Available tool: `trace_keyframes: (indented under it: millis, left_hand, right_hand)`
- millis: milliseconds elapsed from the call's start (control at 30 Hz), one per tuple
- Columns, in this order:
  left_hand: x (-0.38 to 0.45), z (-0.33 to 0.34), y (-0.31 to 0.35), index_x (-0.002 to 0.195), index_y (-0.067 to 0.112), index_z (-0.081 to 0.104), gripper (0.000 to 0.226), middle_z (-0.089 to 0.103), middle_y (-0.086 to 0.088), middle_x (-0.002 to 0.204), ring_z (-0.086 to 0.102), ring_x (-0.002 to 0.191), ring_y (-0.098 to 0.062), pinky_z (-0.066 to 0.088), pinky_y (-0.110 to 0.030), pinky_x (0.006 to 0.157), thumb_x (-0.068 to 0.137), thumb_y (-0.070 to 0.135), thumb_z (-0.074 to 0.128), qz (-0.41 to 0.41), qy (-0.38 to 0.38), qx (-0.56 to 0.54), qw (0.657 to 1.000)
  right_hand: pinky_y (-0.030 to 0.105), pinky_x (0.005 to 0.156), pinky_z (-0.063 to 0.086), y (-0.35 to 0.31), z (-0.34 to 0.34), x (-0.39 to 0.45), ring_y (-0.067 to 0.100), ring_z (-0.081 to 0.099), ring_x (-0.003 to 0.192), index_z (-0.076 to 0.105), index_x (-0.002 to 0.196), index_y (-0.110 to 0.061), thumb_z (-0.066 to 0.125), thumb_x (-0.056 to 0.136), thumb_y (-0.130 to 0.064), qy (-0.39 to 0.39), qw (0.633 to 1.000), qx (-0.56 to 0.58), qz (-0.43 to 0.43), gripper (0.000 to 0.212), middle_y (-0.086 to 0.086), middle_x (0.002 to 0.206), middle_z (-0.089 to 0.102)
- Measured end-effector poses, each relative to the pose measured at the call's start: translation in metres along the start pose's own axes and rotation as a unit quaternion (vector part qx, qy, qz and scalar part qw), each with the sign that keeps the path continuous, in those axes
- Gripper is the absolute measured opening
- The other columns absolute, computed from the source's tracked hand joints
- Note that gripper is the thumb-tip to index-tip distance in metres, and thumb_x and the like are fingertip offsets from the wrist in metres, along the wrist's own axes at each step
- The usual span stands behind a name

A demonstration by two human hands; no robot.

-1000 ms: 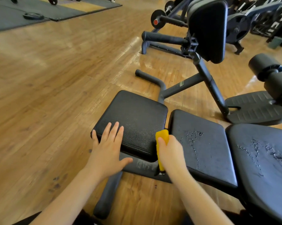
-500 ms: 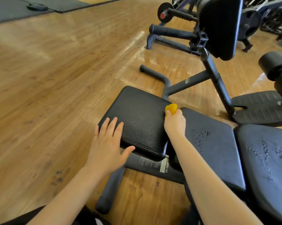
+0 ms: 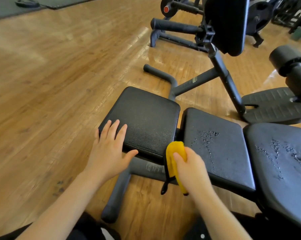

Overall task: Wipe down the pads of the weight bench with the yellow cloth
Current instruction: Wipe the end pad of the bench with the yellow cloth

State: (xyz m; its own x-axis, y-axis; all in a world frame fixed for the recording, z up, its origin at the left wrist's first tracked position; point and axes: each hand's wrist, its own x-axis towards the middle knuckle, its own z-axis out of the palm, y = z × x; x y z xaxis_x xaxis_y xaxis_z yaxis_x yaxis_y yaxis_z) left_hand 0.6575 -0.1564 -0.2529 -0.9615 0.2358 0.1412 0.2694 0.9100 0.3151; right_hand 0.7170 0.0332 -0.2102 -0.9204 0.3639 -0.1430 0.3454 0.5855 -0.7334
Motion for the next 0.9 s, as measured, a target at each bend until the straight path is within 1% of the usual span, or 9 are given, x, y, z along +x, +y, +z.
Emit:
trace_keyframes:
  millis: [67, 133, 200, 267, 333, 433, 567, 700, 900]
  left_hand:
    - [0.000, 0.000, -0.001, 0.146, 0.019, 0.017, 0.079, 0.009, -0.005, 0.155, -0.004, 0.143, -0.022, -0.002, -0.046, 0.113, 0.084, 0.058, 0.045, 0.005, -0.001, 0.004, 1.000]
    - [-0.001, 0.000, -0.002, 0.147, 0.019, 0.015, 0.079, 0.007, -0.004, 0.156, -0.005, 0.143, -0.022, -0.001, -0.046, 0.114, 0.084, 0.059, 0.043, 0.006, -0.012, 0.017, 1.000]
    - [-0.003, 0.000, -0.003, 0.147, 0.019, 0.015, 0.079, 0.007, -0.005, 0.156, -0.005, 0.143, -0.022, 0.000, -0.046, 0.114, 0.085, 0.058, 0.043, 0.006, -0.020, 0.017, 1.000]
    - [-0.005, -0.001, -0.004, 0.147, 0.018, 0.015, 0.078, 0.007, -0.005, 0.156, -0.004, 0.143, -0.022, 0.002, -0.047, 0.114, 0.085, 0.056, 0.045, 0.002, -0.024, 0.016, 1.000]
    - [-0.004, -0.001, -0.004, 0.147, 0.018, 0.014, 0.077, 0.007, -0.005, 0.156, -0.004, 0.143, -0.022, 0.003, -0.046, 0.114, 0.086, 0.055, 0.045, 0.005, -0.023, 0.025, 0.999]
    - [-0.002, -0.002, -0.005, 0.146, 0.018, 0.015, 0.076, 0.008, -0.004, 0.156, -0.003, 0.143, -0.022, 0.003, -0.044, 0.114, 0.086, 0.053, 0.046, 0.012, -0.017, 0.018, 1.000]
    - [-0.003, -0.003, -0.006, 0.146, 0.019, 0.015, 0.076, 0.009, -0.004, 0.155, -0.002, 0.143, -0.021, 0.003, -0.044, 0.114, 0.086, 0.053, 0.046, 0.026, -0.021, 0.022, 0.999]
    - [-0.002, -0.004, -0.003, 0.146, 0.019, 0.016, 0.075, 0.009, -0.004, 0.155, -0.001, 0.143, -0.022, 0.003, -0.045, 0.114, 0.087, 0.052, 0.046, 0.025, -0.020, 0.024, 0.999]
    - [-0.001, -0.007, -0.009, 0.147, 0.021, 0.011, 0.072, 0.003, -0.002, 0.156, -0.006, 0.143, -0.020, 0.001, -0.042, 0.114, 0.090, 0.049, 0.044, 0.018, -0.046, 0.024, 0.998]
  right_hand:
    - [0.017, 0.066, 0.039, -0.004, -0.017, 0.005, 0.011, 0.051, 0.079, 0.052, 0.117, -0.010, 0.041, 0.096, -0.023, 0.036, 0.998, 0.046, 0.003, 0.027, -0.003, 0.092, 0.053]
    - [0.010, 0.058, 0.040, -0.012, -0.018, 0.008, 0.002, 0.053, 0.073, 0.051, 0.118, -0.020, 0.042, 0.095, -0.022, 0.052, 0.994, 0.078, -0.058, 0.024, -0.010, 0.088, 0.055]
    - [0.015, 0.074, 0.048, -0.020, 0.003, 0.006, -0.002, 0.058, 0.085, 0.051, 0.118, -0.021, 0.047, 0.094, -0.020, -0.002, 0.988, 0.004, -0.155, 0.024, -0.011, 0.098, 0.061]
    - [0.027, 0.105, 0.036, -0.015, 0.035, 0.005, 0.012, 0.047, 0.124, 0.042, 0.132, -0.016, 0.054, 0.090, -0.019, -0.050, 0.961, -0.147, -0.230, 0.044, -0.001, 0.134, 0.051]
    - [0.032, 0.104, 0.038, 0.001, 0.055, 0.011, 0.021, 0.046, 0.128, 0.043, 0.133, -0.010, 0.070, 0.077, -0.020, -0.008, 0.906, -0.278, -0.320, 0.063, 0.006, 0.138, 0.049]
    - [0.034, 0.095, 0.046, 0.015, 0.049, 0.017, 0.021, 0.056, 0.118, 0.051, 0.126, -0.011, 0.080, 0.065, -0.018, 0.000, 0.892, -0.295, -0.342, 0.068, 0.006, 0.128, 0.059]
    - [0.032, 0.099, 0.035, 0.036, 0.028, 0.010, 0.021, 0.052, 0.122, 0.049, 0.129, -0.012, 0.077, 0.067, -0.006, 0.014, 0.897, -0.296, -0.327, 0.069, 0.005, 0.132, 0.055]
    - [0.036, 0.107, 0.024, 0.040, 0.022, 0.005, 0.023, 0.042, 0.131, 0.043, 0.135, -0.014, 0.063, 0.078, 0.001, 0.017, 0.929, -0.222, -0.296, 0.062, 0.005, 0.141, 0.046]
    - [0.035, 0.098, 0.042, 0.015, 0.051, 0.011, 0.020, 0.054, 0.120, 0.050, 0.128, -0.013, 0.080, 0.060, -0.013, 0.014, 0.864, -0.311, -0.396, 0.074, 0.003, 0.129, 0.058]
